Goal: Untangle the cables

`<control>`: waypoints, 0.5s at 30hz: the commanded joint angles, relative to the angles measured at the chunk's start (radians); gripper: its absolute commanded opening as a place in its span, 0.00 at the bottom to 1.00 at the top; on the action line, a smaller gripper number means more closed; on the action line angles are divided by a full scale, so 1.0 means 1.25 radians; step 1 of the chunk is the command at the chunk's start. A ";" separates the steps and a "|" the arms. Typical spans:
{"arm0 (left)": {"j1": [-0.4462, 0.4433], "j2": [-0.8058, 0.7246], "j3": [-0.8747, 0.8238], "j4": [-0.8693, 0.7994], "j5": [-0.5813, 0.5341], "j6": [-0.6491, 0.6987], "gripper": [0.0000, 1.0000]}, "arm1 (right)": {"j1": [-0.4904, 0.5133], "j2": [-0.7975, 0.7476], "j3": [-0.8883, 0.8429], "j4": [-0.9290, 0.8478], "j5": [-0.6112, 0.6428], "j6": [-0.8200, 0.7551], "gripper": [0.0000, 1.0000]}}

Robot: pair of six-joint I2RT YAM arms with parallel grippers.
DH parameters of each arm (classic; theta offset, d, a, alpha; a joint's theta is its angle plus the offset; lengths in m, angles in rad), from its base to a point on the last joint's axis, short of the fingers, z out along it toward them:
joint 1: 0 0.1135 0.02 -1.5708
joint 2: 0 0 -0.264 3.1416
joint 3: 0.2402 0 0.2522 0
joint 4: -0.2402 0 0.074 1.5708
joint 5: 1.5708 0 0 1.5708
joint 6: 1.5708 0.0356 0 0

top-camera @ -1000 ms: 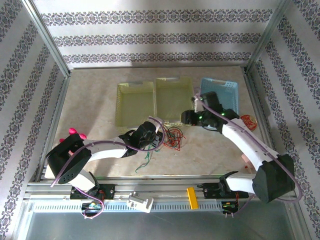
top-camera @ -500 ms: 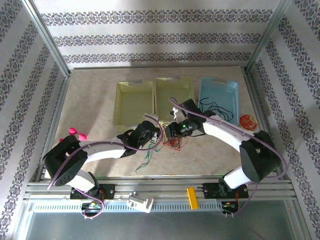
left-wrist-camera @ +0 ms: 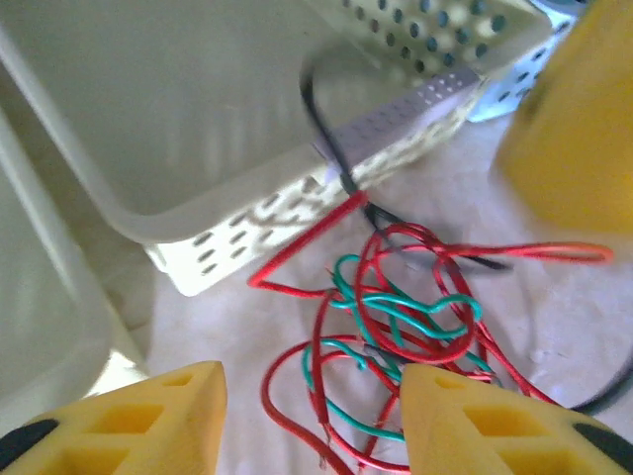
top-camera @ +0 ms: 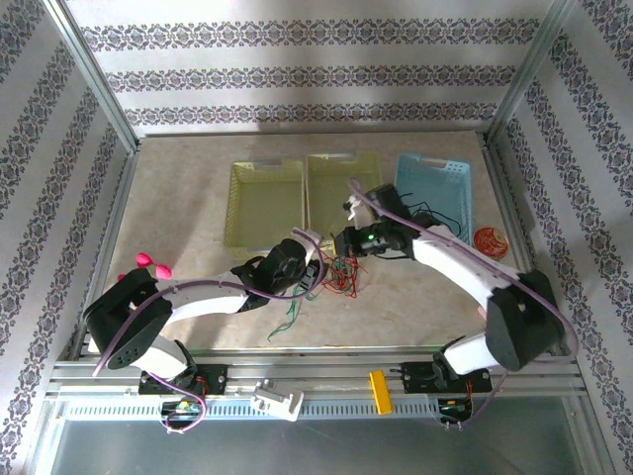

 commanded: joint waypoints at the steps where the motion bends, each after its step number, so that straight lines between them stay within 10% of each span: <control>1: 0.006 0.036 0.023 0.010 0.066 0.018 0.45 | -0.045 -0.087 -0.013 0.056 -0.117 0.037 0.00; 15: 0.006 0.108 0.060 -0.011 0.067 0.023 0.03 | -0.248 -0.254 0.070 0.195 -0.214 0.212 0.00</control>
